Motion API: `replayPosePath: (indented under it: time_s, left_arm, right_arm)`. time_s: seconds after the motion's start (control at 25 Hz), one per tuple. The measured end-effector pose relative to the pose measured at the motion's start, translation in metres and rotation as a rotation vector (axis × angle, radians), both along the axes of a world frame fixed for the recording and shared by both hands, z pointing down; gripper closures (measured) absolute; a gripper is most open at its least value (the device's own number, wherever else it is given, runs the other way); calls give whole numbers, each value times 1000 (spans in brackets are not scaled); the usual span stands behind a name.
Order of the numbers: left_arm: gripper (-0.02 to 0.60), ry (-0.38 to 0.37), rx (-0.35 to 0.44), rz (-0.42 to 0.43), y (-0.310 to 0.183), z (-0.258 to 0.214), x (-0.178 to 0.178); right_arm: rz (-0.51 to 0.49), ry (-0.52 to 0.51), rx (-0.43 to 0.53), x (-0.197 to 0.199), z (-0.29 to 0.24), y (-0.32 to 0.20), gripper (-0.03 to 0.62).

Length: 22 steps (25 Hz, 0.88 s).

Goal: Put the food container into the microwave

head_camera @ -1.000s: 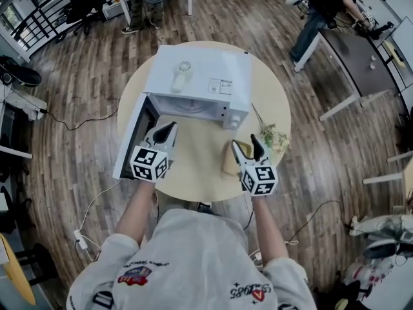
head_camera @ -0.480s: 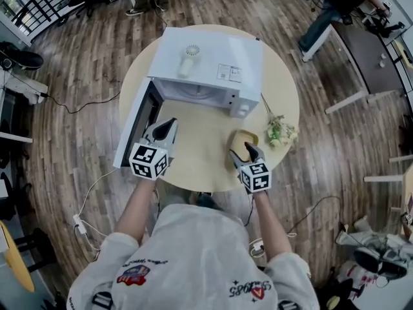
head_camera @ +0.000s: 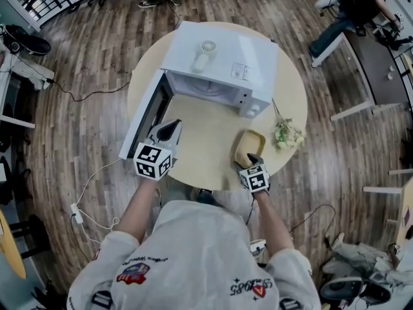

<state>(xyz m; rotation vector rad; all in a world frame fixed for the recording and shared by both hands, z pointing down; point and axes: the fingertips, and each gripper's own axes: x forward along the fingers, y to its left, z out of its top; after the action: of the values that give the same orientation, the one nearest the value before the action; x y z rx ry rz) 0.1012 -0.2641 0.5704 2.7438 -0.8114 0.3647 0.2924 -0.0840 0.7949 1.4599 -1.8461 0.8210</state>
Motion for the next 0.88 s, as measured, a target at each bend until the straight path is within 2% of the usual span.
replayPosePath:
  time_s: [0.16,0.24,0.36,0.4,0.48,0.52,0.72,0.88]
  left_arm:
    - [577,-13,0,2,7,2,-5]
    - [577,-14,0,-8,8,3,-11]
    - [577,-16,0,-25,9,3,-20]
    - [577,-15,0,-31,10,3,-22]
    - [577,-14,1,-41,12,2,-26]
    - [577,-13,1,-45,13,1,-28]
    - [577,-10,1,-62,19,1,-35]
    - [577,-6,8,-72,20,-2,-38]
  right_arm:
    - [-57,79,-56,0,8,8,323]
    - [-85,110,-106,-1,19,17,361]
    - [-129,128,-118,-7,26,18,381]
    - [-132,135,-127,-6,29,19,394]
    - [-117,153,-152,-1,36,23,475]
    - [-109,155,-157,0,37,23,489]
    - [-117,146,-121,-4,34,19,558]
    - [-69,97,-47,-1,19,12,569]
